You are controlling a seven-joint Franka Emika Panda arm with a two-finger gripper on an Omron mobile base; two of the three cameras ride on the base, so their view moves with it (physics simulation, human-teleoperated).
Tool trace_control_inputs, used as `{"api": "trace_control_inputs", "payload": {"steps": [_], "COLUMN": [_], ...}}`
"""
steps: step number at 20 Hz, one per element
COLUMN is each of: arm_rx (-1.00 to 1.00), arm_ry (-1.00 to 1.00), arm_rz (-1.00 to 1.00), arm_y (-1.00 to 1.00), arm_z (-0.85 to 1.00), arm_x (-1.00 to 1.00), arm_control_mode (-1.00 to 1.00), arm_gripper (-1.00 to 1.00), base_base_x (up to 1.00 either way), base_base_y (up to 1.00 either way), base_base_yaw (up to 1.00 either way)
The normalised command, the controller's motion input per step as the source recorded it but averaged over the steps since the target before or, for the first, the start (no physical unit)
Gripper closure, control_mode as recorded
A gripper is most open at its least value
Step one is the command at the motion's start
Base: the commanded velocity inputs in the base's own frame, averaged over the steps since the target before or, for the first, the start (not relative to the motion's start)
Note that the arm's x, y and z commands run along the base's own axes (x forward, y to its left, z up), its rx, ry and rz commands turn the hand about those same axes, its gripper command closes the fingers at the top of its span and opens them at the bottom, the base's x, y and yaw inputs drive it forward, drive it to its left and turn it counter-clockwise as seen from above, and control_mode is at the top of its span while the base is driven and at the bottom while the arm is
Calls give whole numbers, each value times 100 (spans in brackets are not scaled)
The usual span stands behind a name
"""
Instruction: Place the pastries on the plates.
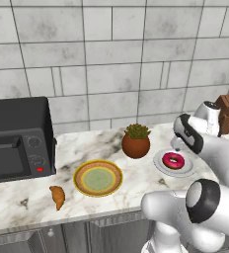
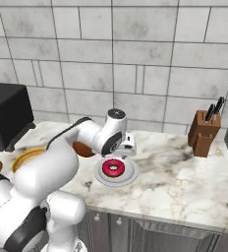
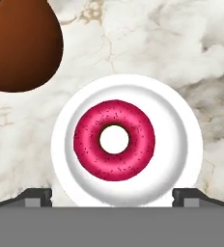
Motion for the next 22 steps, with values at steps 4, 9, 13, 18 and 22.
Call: {"api": "trace_control_inputs", "payload": {"steps": [4,9,13,18,22], "arm_rx": [0,0,0,0,0], "arm_ry": [-2,0,0,0,0], "arm_rz": [0,0,0,0,2], "arm_y": [56,71,80,86,86], "arm_z": [38,24,16,5,0], "arm_x": [-42,-36,-30,-33,-30], "arm_control_mode": [-100,-100,-100,-100,-100], "arm_gripper": [-100,-100,-100,-100,-100], "base_base_x": [0,0,0,0,0], "base_base_y": [0,0,0,0,0], "base_base_yaw": [0,0,0,0,0]}}
